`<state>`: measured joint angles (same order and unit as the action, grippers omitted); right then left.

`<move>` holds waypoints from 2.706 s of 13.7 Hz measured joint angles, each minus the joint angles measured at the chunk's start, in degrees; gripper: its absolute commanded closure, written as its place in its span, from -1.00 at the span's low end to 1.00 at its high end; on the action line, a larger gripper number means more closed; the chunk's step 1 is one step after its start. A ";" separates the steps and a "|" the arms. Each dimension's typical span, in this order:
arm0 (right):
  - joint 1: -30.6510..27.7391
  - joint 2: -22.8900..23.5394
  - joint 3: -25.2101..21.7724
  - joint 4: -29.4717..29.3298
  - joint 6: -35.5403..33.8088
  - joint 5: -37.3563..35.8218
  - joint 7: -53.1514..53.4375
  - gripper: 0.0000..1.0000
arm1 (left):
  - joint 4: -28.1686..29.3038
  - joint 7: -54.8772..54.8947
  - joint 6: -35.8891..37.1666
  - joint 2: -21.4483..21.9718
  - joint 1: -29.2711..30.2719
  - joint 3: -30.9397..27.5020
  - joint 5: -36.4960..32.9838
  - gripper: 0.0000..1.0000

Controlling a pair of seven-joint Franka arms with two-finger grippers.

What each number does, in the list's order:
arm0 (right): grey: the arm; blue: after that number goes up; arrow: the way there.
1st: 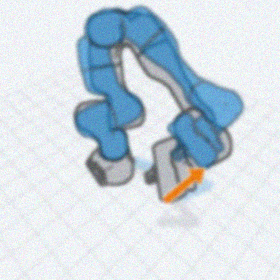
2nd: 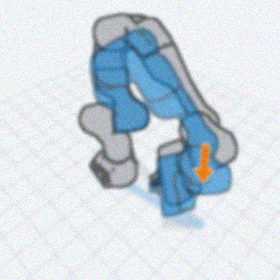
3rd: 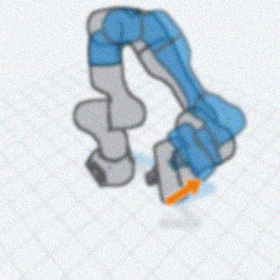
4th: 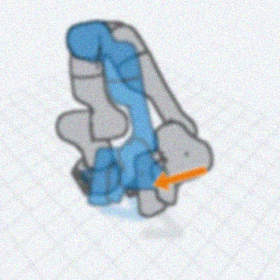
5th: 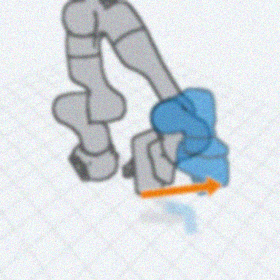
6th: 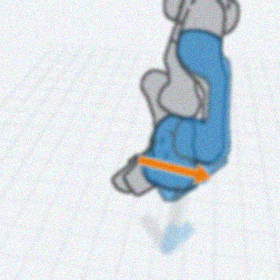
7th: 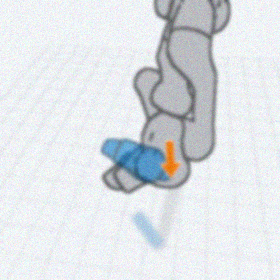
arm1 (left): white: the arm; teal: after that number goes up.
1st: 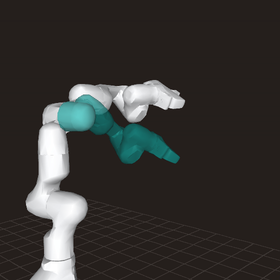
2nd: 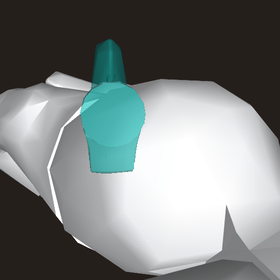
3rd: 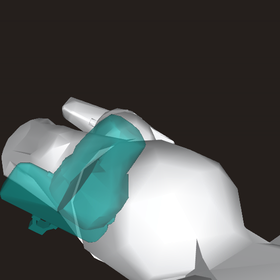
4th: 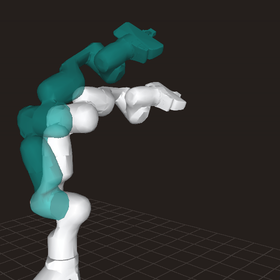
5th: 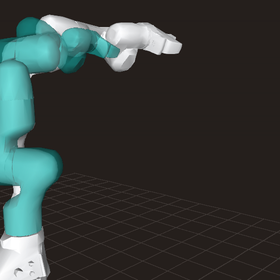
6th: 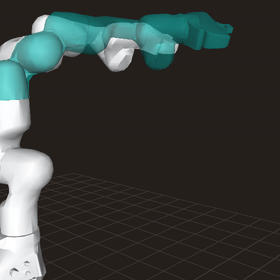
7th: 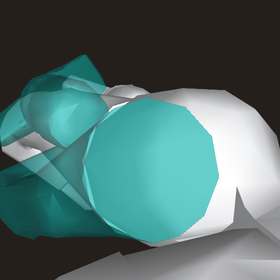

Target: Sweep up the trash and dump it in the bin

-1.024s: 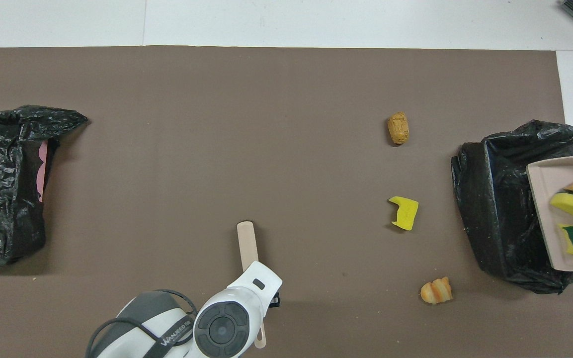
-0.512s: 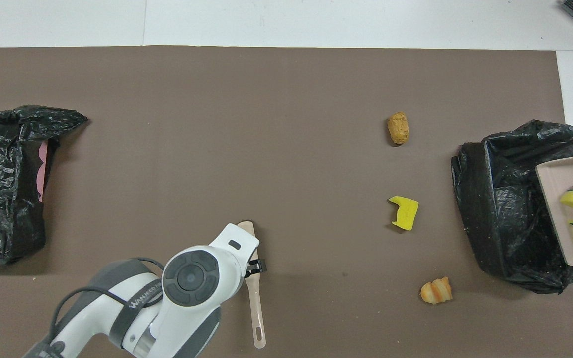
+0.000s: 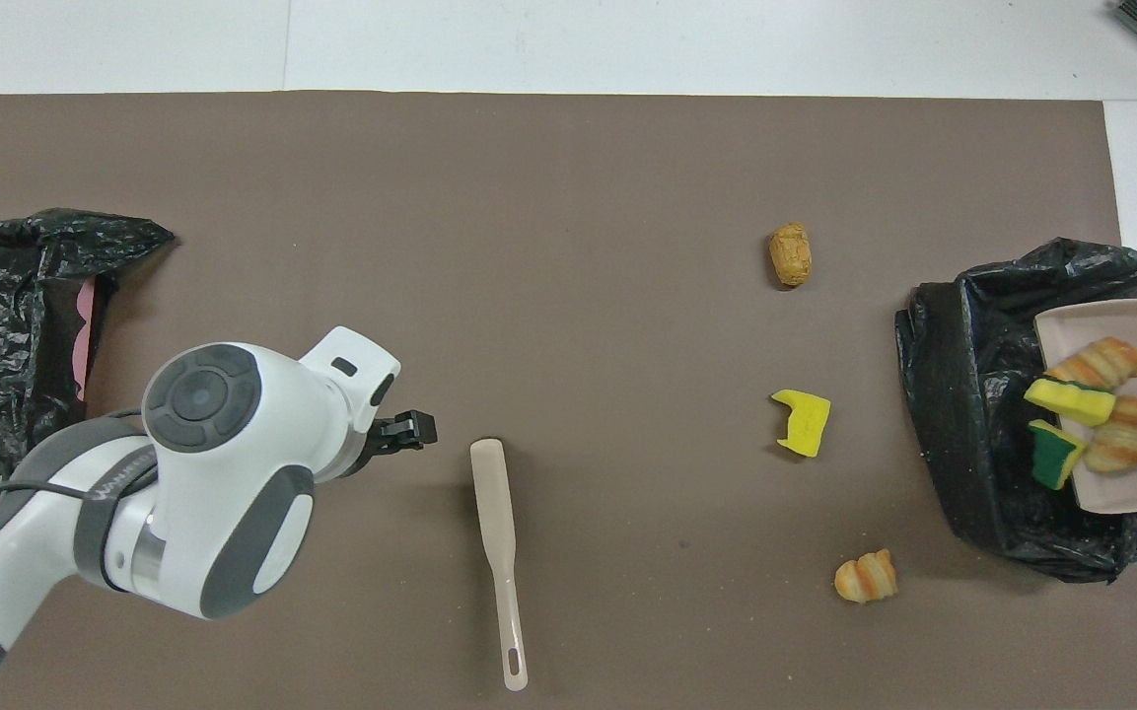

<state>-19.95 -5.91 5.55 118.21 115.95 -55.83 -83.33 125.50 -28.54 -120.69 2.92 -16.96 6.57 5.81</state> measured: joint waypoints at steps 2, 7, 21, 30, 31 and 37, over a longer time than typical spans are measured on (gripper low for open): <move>2.91 -1.03 0.05 0.41 -4.73 -3.95 2.32 1.00 | -3.63 5.27 4.29 0.01 4.43 -0.06 -0.02 -1.00; 4.74 -2.86 0.01 0.16 -10.07 -10.30 3.80 1.00 | -12.24 19.91 13.06 0.00 14.20 -0.16 -0.08 -1.00; 8.61 -1.69 1.60 -9.47 -16.16 10.90 11.43 1.00 | -23.65 25.80 22.64 -1.48 17.81 0.39 -3.62 -1.00; 17.77 1.99 3.67 -15.42 -18.31 34.35 47.92 1.00 | -28.29 30.48 26.13 -1.24 18.32 -0.09 -4.04 -1.00; 19.59 3.60 3.68 -17.05 -19.23 35.96 52.96 1.00 | -28.29 30.52 26.09 -1.20 18.48 -0.10 -4.04 -1.00; 29.88 21.64 3.70 -38.16 -26.75 44.63 85.13 1.00 | -28.26 30.52 26.13 -0.14 18.79 0.60 -4.04 -1.00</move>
<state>9.93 15.73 9.25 80.05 89.21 -11.20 1.80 97.23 1.98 -94.56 2.79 1.83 7.16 1.78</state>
